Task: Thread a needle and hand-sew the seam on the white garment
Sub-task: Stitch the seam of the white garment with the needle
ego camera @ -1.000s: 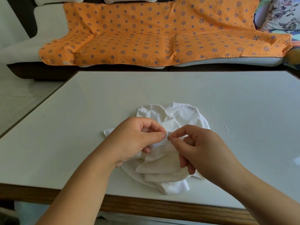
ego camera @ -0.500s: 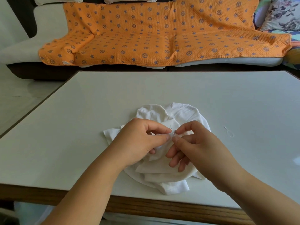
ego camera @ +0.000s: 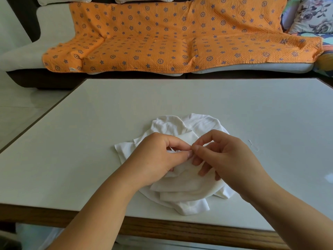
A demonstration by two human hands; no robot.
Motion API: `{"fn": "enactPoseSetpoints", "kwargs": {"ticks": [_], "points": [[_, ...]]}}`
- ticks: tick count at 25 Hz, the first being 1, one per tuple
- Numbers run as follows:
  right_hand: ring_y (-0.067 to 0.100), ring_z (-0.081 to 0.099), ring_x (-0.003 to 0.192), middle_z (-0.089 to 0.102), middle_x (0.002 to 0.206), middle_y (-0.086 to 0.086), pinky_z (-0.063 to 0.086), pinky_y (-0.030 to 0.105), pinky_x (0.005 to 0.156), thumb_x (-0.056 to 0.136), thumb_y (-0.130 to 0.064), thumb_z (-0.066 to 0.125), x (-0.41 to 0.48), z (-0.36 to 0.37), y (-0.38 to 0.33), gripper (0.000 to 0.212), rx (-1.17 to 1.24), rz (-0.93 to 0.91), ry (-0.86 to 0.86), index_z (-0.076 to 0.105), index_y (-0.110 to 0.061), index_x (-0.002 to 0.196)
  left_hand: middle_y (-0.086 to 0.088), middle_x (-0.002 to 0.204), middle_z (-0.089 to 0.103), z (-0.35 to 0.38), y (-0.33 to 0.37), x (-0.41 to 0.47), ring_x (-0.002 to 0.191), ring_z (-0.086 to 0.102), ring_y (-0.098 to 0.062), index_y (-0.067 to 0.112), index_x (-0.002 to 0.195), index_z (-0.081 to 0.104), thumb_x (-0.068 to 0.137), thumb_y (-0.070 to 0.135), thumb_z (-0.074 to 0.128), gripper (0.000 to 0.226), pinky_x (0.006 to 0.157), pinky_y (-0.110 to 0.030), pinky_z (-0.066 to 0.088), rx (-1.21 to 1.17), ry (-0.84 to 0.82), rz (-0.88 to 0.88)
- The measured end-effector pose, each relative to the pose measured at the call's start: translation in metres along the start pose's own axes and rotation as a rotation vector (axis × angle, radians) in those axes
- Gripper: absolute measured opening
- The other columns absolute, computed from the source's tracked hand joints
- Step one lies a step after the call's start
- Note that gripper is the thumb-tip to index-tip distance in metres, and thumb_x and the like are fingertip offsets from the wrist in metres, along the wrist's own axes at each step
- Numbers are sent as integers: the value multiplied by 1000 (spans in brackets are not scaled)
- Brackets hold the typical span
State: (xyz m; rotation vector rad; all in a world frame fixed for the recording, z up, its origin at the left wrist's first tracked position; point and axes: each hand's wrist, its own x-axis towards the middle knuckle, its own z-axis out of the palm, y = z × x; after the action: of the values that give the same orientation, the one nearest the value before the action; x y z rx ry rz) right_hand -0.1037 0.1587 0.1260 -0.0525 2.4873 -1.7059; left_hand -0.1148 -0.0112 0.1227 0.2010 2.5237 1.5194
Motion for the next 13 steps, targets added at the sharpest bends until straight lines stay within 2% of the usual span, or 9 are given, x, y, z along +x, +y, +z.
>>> {"fn": "enactPoseSetpoints", "kwargs": {"ticks": [2,4,8,10,13], "points": [[1,53,53,63,62,-13,38,16,55,83,-30,72,5,-5,4,10,-77,-43,111,70,-27,74,23,79,72,-1,0,0,71,64,8,34,91,78,87,26,72,11,59,-8,45,9,12,-1],[2,50,54,63,64,-14,38,20,57,84,-27,72,12,-14,5,13,13,-28,173,69,-22,72,27,78,71,-2,-1,-1,69,62,12,36,88,77,87,28,72,9,60,-6,43,33,18,0],[13,62,54,74,87,12,47,20,44,97,-10,53,27,-27,1,10,680,112,-23,57,-6,89,23,84,72,-3,-3,0,72,63,8,35,89,78,85,32,73,7,62,-9,45,39,20,-16],[18,72,66,74,90,17,56,20,52,99,-7,46,34,-30,2,13,927,178,-52,54,-5,89,22,82,72,-2,-3,0,70,62,9,33,90,79,85,31,73,7,60,-7,43,25,18,-25],[24,75,78,73,83,18,61,25,64,99,-4,45,46,-35,9,16,1151,206,17,53,-5,86,20,85,73,-3,-3,0,74,63,8,34,89,79,85,31,73,7,63,-9,44,26,4,-35]]}}
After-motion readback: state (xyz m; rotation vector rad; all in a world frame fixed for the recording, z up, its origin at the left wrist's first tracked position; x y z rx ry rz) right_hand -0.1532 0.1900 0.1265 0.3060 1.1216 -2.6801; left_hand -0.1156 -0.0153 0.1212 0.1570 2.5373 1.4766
